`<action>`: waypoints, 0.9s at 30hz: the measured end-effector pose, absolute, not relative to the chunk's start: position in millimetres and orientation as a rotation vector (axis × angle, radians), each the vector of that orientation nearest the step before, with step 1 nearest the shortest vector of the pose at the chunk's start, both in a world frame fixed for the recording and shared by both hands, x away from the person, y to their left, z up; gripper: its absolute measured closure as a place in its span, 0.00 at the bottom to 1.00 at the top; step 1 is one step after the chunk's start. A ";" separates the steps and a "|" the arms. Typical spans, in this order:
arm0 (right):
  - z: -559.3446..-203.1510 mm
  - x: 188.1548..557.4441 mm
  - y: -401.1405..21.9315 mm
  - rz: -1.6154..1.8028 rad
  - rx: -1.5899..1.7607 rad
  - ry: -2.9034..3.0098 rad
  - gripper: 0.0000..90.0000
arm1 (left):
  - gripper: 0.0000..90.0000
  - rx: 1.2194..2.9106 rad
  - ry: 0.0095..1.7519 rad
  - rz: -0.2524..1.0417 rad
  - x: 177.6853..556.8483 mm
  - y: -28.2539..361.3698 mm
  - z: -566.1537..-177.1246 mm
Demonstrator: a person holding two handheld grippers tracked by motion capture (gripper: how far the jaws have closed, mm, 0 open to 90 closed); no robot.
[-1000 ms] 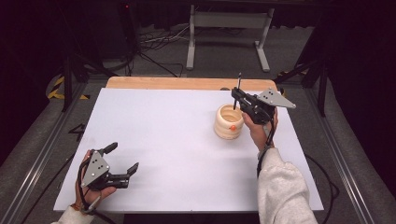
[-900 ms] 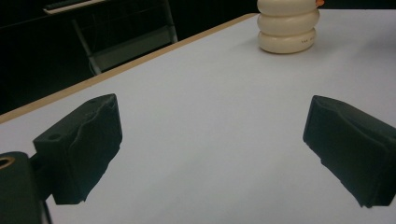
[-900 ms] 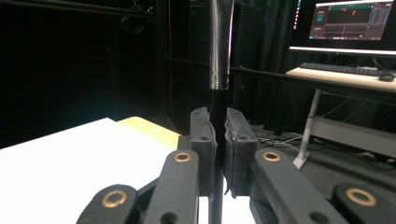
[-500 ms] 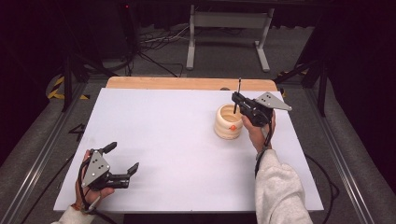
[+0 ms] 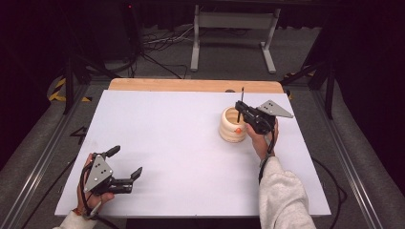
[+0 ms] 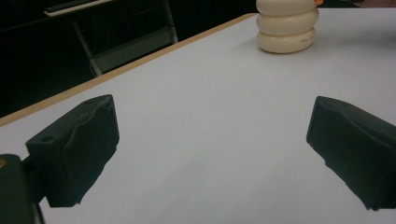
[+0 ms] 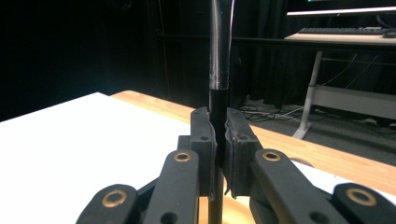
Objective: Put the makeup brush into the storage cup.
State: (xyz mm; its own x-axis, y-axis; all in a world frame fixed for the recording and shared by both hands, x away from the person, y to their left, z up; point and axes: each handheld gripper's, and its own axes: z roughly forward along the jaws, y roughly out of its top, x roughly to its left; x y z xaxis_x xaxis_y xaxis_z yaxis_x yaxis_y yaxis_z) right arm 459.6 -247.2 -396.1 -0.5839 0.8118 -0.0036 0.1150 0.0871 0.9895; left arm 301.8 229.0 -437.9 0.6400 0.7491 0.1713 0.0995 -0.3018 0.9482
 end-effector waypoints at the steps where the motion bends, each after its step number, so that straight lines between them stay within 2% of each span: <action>1: -397.2 459.0 -246.6 1.532 0.911 1.793 0.94 | 0.04 1.781 0.684 0.753 301.9 229.3 -437.7; 27: -409.5 452.1 -247.5 1.517 0.919 1.806 0.93 | 0.05 1.790 0.700 0.754 302.1 229.9 -439.0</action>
State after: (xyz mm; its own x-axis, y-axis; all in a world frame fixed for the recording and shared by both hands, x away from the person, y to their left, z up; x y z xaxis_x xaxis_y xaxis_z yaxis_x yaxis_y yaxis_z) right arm 452.1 -247.5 -409.5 -0.5796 0.8148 -0.0128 0.1280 0.1065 0.9860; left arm 302.1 229.9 -439.0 0.6340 0.7549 0.1681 0.1116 -0.3045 0.9460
